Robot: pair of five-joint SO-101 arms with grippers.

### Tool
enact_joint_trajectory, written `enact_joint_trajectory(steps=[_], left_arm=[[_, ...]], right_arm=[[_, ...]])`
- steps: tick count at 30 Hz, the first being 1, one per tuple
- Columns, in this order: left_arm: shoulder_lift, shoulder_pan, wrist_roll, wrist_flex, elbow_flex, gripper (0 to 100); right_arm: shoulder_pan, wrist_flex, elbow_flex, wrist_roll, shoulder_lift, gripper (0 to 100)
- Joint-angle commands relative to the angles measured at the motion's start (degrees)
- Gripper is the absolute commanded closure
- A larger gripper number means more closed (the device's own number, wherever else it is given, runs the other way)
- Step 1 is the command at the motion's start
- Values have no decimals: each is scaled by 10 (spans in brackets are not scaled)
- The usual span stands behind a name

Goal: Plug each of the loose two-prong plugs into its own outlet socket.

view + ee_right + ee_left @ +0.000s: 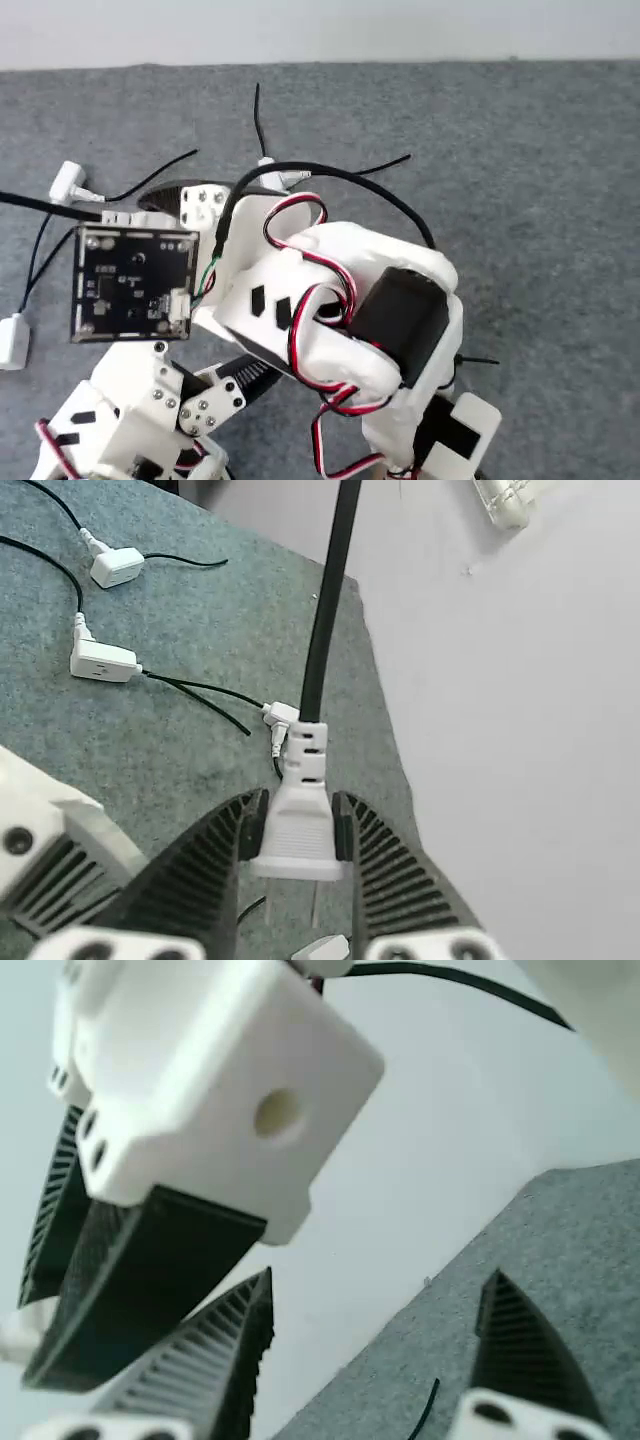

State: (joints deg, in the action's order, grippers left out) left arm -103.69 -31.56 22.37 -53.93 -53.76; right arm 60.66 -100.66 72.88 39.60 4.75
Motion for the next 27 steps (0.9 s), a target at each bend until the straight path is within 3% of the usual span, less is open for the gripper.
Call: enact_joint_trajectory(steps=[1, 17, 20, 27], left_arm=[[-8, -2, 34, 0, 22, 684], [-9, 3, 84, 7, 13, 682], [-9, 31, 92, 12, 0, 682], [-9, 39, 99, 23, -23, 682]], right_arm=[[11, -20, 0, 5, -22, 990], [0, -24, -1, -30, -28, 990], [1, -24, -3, -31, -38, 990], [1, -23, -79, -55, -93, 990]])
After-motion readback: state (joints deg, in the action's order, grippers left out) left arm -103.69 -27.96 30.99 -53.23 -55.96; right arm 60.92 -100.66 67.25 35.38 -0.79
